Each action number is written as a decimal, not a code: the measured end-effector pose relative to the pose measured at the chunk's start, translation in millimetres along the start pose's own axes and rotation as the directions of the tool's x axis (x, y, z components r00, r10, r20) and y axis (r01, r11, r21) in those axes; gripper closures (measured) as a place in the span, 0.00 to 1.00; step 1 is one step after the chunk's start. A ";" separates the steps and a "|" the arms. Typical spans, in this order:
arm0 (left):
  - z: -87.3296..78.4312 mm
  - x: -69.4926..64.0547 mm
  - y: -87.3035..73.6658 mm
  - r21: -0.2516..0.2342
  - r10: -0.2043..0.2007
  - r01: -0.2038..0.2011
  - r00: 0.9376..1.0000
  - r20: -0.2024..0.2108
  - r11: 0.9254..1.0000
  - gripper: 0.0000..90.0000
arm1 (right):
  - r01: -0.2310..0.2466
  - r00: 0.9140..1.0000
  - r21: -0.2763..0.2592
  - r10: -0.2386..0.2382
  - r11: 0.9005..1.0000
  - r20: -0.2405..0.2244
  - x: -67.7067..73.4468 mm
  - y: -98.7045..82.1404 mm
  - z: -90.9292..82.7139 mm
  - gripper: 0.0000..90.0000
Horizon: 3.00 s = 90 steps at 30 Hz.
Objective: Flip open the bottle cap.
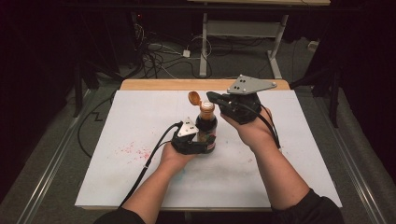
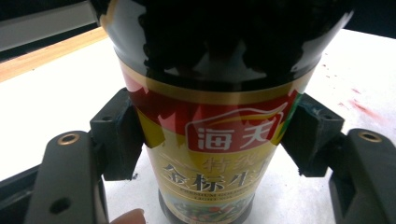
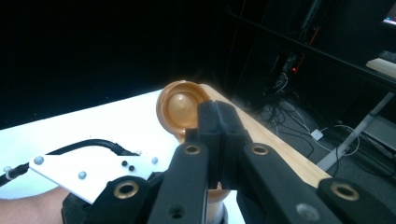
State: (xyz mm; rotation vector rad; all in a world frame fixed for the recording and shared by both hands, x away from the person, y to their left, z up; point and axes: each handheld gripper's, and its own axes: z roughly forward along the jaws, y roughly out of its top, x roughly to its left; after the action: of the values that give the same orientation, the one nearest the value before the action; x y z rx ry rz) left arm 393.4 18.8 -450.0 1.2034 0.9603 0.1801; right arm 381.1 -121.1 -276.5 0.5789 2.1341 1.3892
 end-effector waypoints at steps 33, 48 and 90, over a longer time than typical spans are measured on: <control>-0.5 1.3 0.9 0.010 0.002 -0.002 1.000 0.003 1.000 0.31 | -0.149 0.989 0.074 0.150 0.986 -0.012 -23.4 -95.6 2.4 0.56; -6.2 3.8 8.1 0.063 -0.034 0.032 0.999 0.024 0.997 0.21 | -0.218 0.976 0.072 0.216 0.973 0.033 -22.4 -135.7 11.9 0.00; -148.3 66.3 3.1 0.084 0.024 -0.011 0.987 -0.159 0.996 0.00 | -0.260 0.960 0.132 0.242 0.957 0.137 -3.0 -221.4 -32.6 0.00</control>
State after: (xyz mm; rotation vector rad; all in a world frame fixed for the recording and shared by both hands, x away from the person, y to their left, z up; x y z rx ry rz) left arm 330.0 163.6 -487.6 1.2888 1.1065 0.2563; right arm 347.6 -230.0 -469.1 0.9981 2.1352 1.2928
